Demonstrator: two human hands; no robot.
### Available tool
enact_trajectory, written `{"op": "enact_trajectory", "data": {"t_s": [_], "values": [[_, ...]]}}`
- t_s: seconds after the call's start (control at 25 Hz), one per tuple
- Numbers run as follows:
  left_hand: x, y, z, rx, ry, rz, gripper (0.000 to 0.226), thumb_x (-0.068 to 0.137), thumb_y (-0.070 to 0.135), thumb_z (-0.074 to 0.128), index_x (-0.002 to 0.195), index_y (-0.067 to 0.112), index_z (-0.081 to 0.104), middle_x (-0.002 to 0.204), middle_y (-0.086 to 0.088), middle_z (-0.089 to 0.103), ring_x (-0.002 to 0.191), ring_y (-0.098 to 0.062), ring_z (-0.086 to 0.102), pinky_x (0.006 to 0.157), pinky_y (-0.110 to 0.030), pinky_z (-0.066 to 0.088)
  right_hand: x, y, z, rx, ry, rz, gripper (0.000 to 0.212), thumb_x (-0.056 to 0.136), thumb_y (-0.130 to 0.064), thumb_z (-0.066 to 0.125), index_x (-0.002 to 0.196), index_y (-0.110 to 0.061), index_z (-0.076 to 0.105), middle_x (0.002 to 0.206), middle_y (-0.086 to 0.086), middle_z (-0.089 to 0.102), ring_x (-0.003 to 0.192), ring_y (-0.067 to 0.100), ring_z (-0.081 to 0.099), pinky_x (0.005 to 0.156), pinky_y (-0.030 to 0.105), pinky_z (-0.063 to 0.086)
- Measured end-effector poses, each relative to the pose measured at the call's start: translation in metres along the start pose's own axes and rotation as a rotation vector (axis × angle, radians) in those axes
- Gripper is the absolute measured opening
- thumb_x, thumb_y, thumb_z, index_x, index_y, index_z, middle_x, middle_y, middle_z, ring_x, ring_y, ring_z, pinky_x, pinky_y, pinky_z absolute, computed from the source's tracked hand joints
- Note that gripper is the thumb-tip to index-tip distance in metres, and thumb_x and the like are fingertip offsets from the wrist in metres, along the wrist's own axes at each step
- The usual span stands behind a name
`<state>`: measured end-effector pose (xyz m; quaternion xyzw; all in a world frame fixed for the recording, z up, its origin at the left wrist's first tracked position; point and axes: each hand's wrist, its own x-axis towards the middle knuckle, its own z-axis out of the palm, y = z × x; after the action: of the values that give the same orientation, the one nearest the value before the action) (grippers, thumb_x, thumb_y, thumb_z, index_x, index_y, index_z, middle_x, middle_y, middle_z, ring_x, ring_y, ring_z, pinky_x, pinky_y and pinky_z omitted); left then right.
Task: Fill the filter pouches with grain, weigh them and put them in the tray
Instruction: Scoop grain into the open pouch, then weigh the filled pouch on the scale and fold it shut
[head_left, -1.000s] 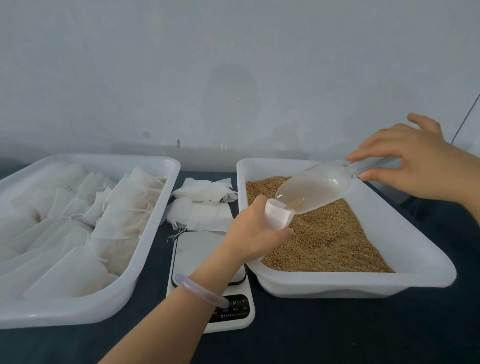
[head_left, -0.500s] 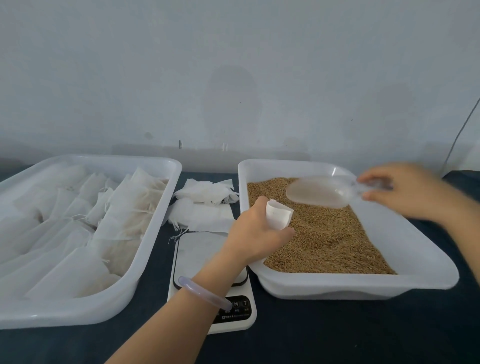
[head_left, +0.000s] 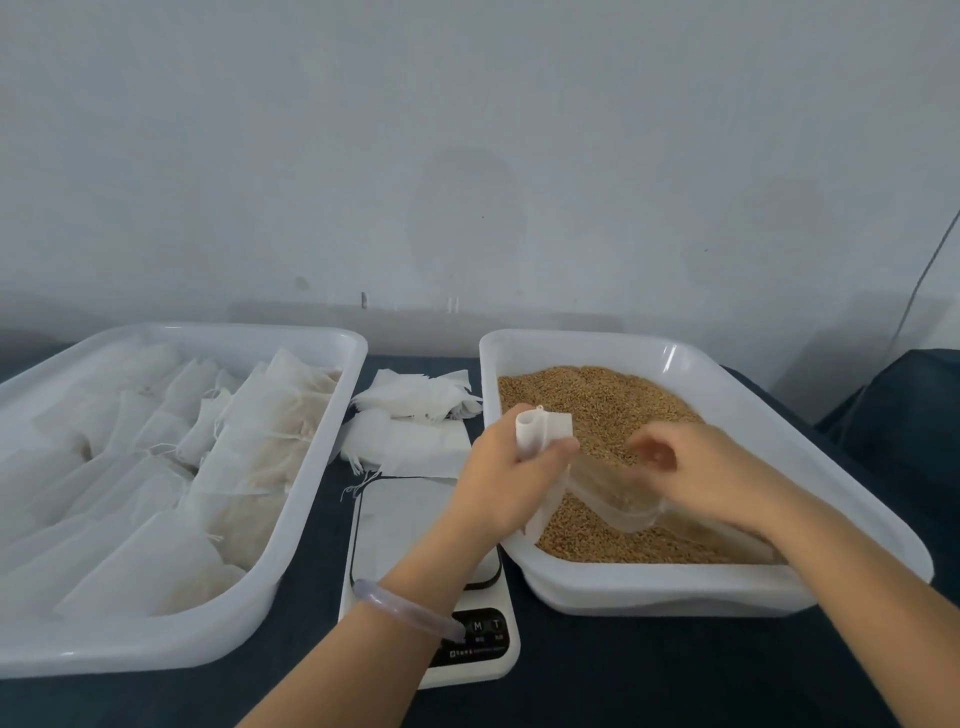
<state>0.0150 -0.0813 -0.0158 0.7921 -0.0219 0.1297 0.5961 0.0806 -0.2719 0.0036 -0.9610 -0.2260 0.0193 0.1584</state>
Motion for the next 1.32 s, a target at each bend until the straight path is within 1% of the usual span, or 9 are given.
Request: {"op": "enact_trajectory", "data": {"t_s": [0.12,0.24,0.36,0.48,0.76,0.92,1.04,1.2,1.32], "values": [[-0.005,0.015,-0.021,-0.124,0.126,0.087,0.019,0.079,0.026,0.074,0.072,0.016,0.058,0.064,0.003,0.059,0.061,-0.013,0.057,0.061,-0.033,0.049,-0.009,-0.047,-0.006,0.39,0.166,-0.229,0.024,0.086,-0.056,0.042,0.1,-0.043,0.057,0.093,-0.024,0.064,0.089,-0.006,0.059,0.078,0.016,0.047],[-0.003,0.024,-0.053,0.097,0.226,0.077,0.026,0.068,0.036,0.078,0.063,0.019,0.058,0.054,0.004,0.059,0.052,-0.014,0.059,0.051,-0.031,0.05,-0.013,-0.088,0.003,0.47,-0.008,-0.33,0.047,0.07,-0.077,0.047,0.107,-0.049,0.054,0.1,-0.032,0.061,0.09,-0.017,0.055,0.073,0.011,0.043],[-0.005,0.016,-0.075,0.335,0.216,-0.068,0.032,0.071,0.038,0.077,0.062,0.028,0.048,0.052,0.01,0.054,0.05,-0.004,0.053,0.046,-0.017,0.037,0.005,-0.114,0.021,0.381,-0.04,-0.323,0.04,0.066,-0.061,0.069,0.097,-0.038,0.056,0.09,-0.02,0.066,0.066,-0.015,0.053,0.061,0.017,0.039],[-0.005,0.0,-0.089,0.493,0.209,-0.107,0.039,0.071,0.035,0.076,0.059,0.023,0.041,0.047,0.011,0.042,0.044,-0.002,0.043,0.042,-0.014,0.03,0.027,-0.13,0.034,0.408,-0.084,-0.297,0.035,0.068,-0.045,0.078,0.085,-0.024,0.057,0.076,-0.012,0.065,0.066,0.0,0.056,0.062,0.023,0.043],[0.009,-0.014,-0.102,0.602,0.033,-0.203,0.042,0.085,0.043,0.063,0.066,0.019,0.035,0.065,0.004,0.041,0.058,-0.009,0.039,0.05,-0.025,0.026,0.062,-0.146,0.045,0.09,-0.055,-0.352,0.033,0.08,-0.02,0.062,0.058,-0.022,0.038,0.06,-0.007,0.042,0.057,0.012,0.042,0.049,0.022,0.025],[0.011,-0.023,-0.103,0.737,-0.013,-0.243,0.037,0.093,0.039,0.052,0.068,0.017,0.034,0.069,0.004,0.04,0.063,-0.013,0.04,0.048,-0.02,0.025,0.079,-0.156,0.049,-0.31,-0.301,-0.37,0.018,0.089,-0.014,0.046,0.087,-0.025,0.061,0.095,-0.004,0.058,0.1,0.021,0.054,0.074,0.024,0.036],[0.013,-0.028,-0.103,0.771,-0.063,-0.265,0.033,0.095,0.034,0.048,0.075,0.01,0.039,0.067,0.003,0.039,0.066,-0.017,0.04,0.045,-0.02,0.026,0.089,-0.165,0.056,-0.49,-0.429,-0.303,0.029,0.091,-0.012,0.046,0.114,-0.016,0.063,0.113,0.007,0.062,0.105,0.026,0.057,0.087,0.035,0.048],[0.012,-0.026,-0.103,0.585,-0.026,-0.331,0.032,0.094,0.032,0.049,0.082,0.003,0.049,0.081,-0.013,0.059,0.076,-0.032,0.063,0.046,-0.019,0.048,0.093,-0.171,0.054,-0.527,-0.462,-0.254,0.041,0.088,-0.004,0.045,0.126,-0.014,0.057,0.117,0.009,0.06,0.091,0.023,0.06,0.069,0.029,0.049],[0.011,-0.024,-0.102,0.388,0.022,-0.391,0.046,0.096,0.036,0.047,0.1,-0.009,0.056,0.096,-0.029,0.065,0.085,-0.041,0.067,0.07,-0.047,0.059,0.09,-0.166,0.055,-0.419,-0.379,-0.251,0.054,0.088,0.001,0.038,0.137,-0.019,0.045,0.108,0.004,0.057,0.07,0.013,0.049,0.056,0.02,0.036]]}}
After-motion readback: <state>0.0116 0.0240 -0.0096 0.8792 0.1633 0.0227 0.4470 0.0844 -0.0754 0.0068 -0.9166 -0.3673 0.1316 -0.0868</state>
